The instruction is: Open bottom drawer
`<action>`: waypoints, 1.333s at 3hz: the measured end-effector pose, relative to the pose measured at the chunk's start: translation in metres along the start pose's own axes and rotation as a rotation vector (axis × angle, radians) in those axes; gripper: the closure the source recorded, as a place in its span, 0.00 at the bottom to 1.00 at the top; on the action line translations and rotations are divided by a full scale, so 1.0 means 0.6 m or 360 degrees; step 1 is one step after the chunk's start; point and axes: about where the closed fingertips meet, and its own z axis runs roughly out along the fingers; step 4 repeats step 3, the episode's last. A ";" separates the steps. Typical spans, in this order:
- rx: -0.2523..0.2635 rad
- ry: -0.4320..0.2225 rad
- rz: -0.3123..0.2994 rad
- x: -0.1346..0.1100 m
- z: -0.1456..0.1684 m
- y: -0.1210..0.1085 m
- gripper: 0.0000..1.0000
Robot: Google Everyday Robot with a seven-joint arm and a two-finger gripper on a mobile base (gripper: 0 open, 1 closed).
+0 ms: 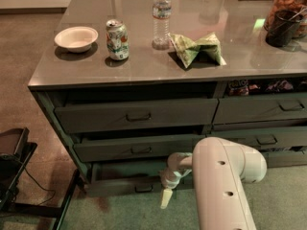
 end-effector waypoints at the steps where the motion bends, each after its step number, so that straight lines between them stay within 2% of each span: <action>1: -0.0110 -0.0016 0.0013 0.010 -0.010 0.025 0.00; 2: -0.0292 -0.0118 0.0046 0.024 -0.031 0.072 0.00; 4: -0.0292 -0.0118 0.0046 0.024 -0.031 0.072 0.00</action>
Offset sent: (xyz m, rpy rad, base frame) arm -0.0835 -0.0624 0.0441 0.2845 0.2977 0.0890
